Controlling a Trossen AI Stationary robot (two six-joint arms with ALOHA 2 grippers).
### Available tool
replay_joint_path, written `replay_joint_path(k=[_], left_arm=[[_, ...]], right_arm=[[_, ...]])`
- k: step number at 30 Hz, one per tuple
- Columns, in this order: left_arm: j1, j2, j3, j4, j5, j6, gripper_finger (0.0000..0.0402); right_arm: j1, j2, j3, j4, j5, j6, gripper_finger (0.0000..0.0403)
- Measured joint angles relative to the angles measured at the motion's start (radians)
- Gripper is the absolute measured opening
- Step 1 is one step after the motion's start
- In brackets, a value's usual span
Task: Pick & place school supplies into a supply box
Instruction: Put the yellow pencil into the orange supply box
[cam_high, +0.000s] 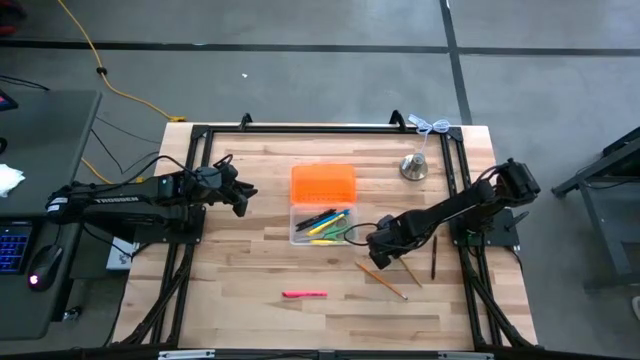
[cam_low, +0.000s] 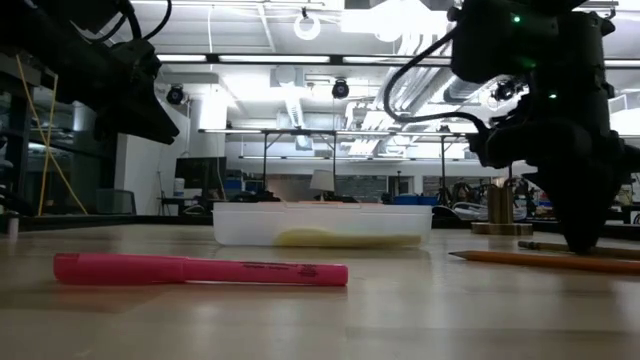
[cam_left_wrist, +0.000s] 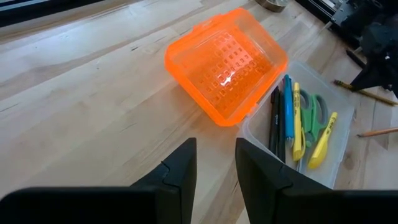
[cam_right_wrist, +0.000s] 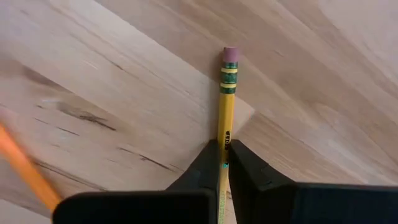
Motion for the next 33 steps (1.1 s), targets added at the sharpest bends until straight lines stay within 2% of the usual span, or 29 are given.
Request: replay_joint_path(k=[12, 20, 33], left_arm=[[0.000, 0.000, 0.000, 0.001, 0.000, 0.000, 0.0140], [0.000, 0.000, 0.000, 0.000, 0.007, -0.001, 0.0140], [0.000, 0.000, 0.000, 0.000, 0.009, -0.001, 0.0140]], right_arm=[[-0.020, 0.001, 0.109, -0.007, 0.025, -0.085, 0.0001], [-0.058, 0.000, 0.227, -0.130, 0.060, -0.188, 0.0002], [-0.085, -0.002, 0.498, -0.315, 0.152, -0.351, 0.0002]])
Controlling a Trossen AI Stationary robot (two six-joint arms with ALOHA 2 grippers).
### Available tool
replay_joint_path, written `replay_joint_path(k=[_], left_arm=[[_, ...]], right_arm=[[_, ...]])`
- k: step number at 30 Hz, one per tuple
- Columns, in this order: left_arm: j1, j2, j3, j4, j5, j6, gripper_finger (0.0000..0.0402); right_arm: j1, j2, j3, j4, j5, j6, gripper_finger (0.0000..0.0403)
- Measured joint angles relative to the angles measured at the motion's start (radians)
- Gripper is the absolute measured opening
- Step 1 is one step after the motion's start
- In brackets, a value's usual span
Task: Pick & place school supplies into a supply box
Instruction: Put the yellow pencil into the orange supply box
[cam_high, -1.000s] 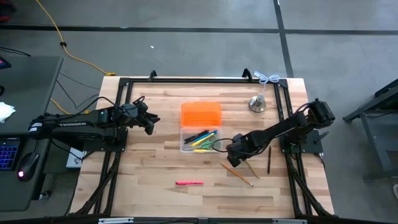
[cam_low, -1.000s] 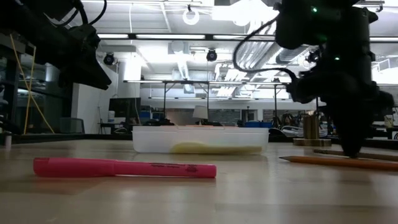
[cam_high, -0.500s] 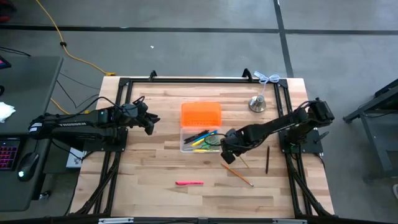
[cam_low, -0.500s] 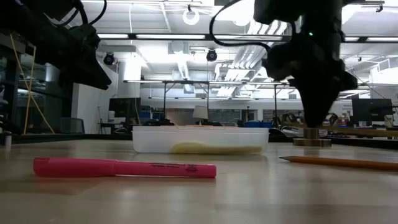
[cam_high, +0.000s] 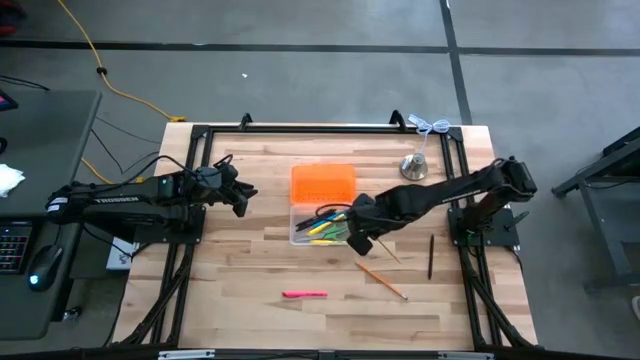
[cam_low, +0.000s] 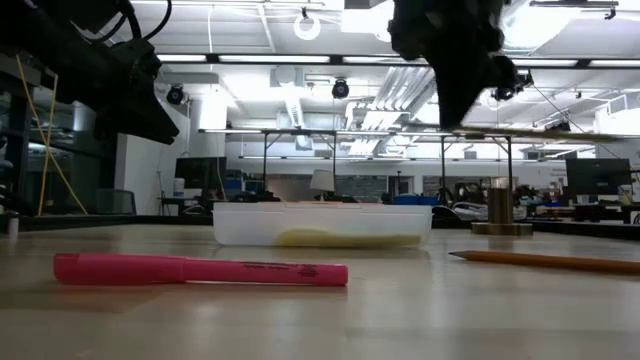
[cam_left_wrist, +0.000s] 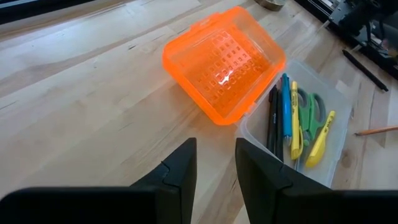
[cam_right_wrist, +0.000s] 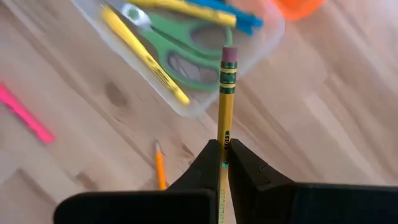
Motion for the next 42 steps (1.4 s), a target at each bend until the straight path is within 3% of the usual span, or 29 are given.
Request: replay_joint_path(k=[11, 21, 36, 42], left_arm=[[0.000, 0.000, 0.000, 0.000, 0.001, 0.000, 0.0140], [0.000, 0.000, 0.000, 0.000, 0.001, 0.000, 0.0140], [0.000, 0.000, 0.000, 0.000, 0.001, 0.001, 0.0140], [0.000, 0.000, 0.000, -0.002, 0.001, 0.001, 0.0140]], right_arm=[[-0.008, -0.001, 0.205, -0.065, 0.082, -0.114, 0.0001], [-0.008, -0.002, 0.265, -0.009, 0.102, -0.235, 0.0002], [-0.008, -0.020, 0.265, 0.331, -0.170, -0.525, 0.0002], [-0.028, -0.068, 0.265, 0.427, -0.218, -0.581, 0.0004]])
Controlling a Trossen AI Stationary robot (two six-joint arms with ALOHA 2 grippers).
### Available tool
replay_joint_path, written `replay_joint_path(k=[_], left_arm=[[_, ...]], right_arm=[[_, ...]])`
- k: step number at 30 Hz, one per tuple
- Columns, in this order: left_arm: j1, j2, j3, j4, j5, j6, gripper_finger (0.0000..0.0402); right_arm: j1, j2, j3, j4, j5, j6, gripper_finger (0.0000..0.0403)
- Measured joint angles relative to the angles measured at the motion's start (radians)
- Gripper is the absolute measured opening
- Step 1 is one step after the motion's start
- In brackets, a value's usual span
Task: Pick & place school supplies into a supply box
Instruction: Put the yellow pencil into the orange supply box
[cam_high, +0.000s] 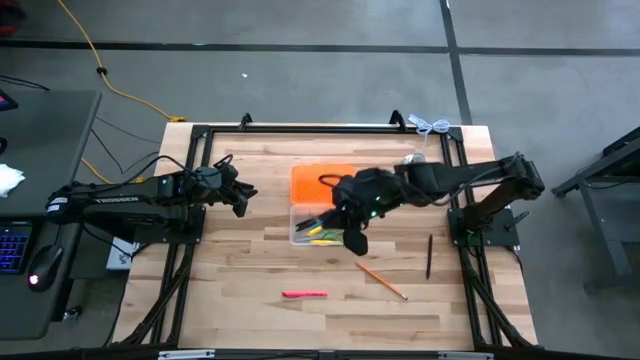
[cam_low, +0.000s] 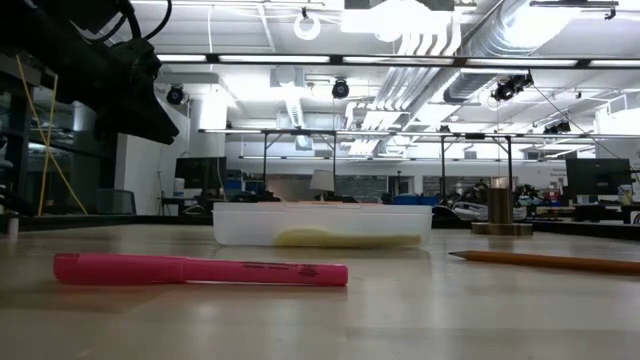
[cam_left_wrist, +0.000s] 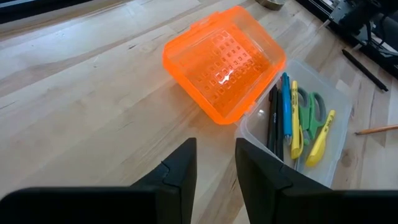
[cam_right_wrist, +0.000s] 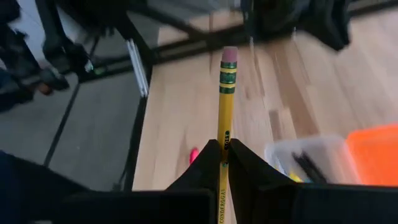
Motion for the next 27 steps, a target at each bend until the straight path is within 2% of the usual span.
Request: replay_joint_path(k=[11, 27], left_arm=[[0.000, 0.000, 0.000, -0.002, -0.001, 0.008, 0.0140], [0.000, 0.000, 0.000, -0.002, -0.002, 0.011, 0.0140]], right_arm=[[-0.026, -0.124, 0.000, 0.139, -0.008, -0.049, 0.0003], [-0.025, -0.212, 0.000, 0.285, -0.131, -0.064, 0.0002]])
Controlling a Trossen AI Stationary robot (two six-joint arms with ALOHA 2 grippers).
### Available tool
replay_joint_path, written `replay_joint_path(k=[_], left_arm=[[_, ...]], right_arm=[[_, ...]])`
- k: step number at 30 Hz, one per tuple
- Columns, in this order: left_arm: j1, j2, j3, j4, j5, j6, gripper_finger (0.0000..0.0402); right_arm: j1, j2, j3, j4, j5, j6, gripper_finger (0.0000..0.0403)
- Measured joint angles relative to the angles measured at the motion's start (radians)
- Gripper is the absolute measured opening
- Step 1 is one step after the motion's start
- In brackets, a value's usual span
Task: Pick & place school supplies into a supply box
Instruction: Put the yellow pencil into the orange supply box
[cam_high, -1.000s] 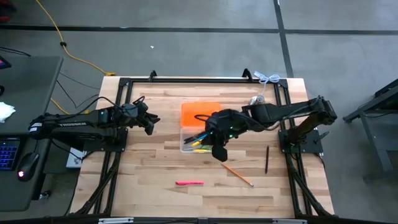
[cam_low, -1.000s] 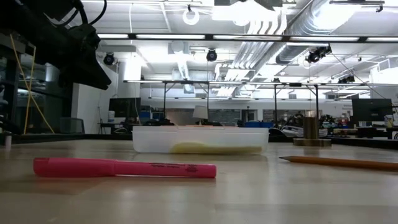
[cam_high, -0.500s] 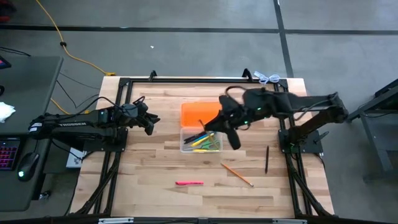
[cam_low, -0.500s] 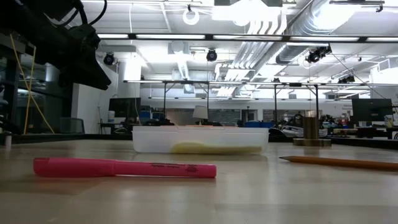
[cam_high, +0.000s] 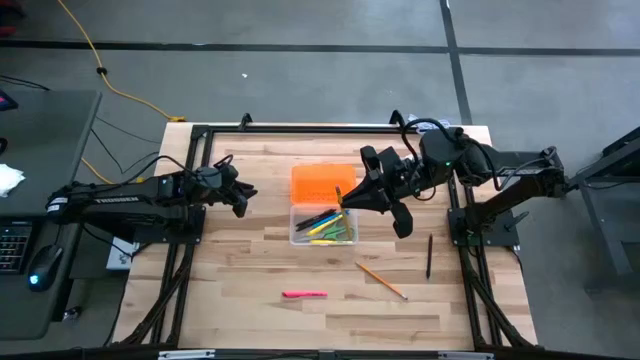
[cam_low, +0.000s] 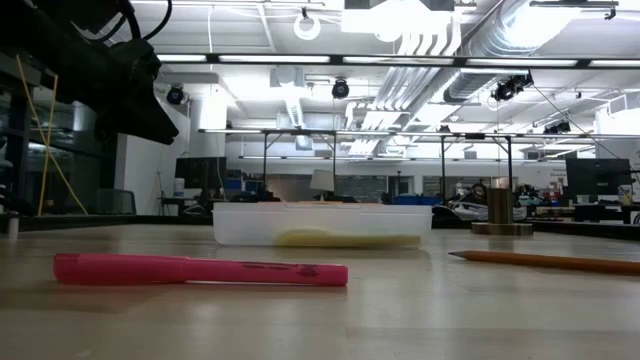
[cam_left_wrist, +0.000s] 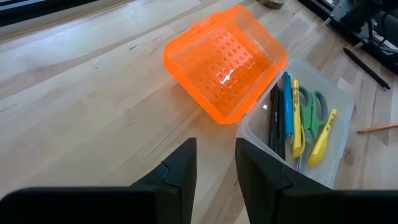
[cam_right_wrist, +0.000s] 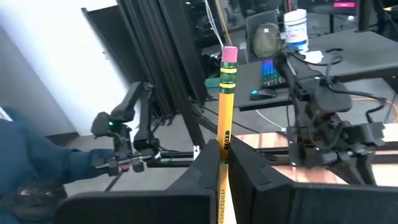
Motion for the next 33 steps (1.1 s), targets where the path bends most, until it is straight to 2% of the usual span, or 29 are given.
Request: replay_joint_path(k=[10, 20, 30, 33], left_arm=[[0.000, 0.000, 0.000, 0.001, -0.003, 0.015, 0.0140], [0.000, 0.000, 0.000, 0.006, -0.003, 0.015, 0.0140], [0.000, 0.000, 0.000, 0.016, -0.003, 0.014, 0.0140], [0.000, 0.000, 0.000, 0.018, -0.002, 0.014, 0.0140]], right_arm=[[0.000, 0.000, 0.000, 0.017, -0.007, 0.000, 0.0002], [0.000, 0.005, -0.155, 0.031, 0.206, 0.002, 0.0001], [-0.001, 0.005, -0.333, 0.168, 0.400, 0.002, 0.0001], [-0.001, 0.005, -0.366, 0.202, 0.426, 0.001, 0.0001]])
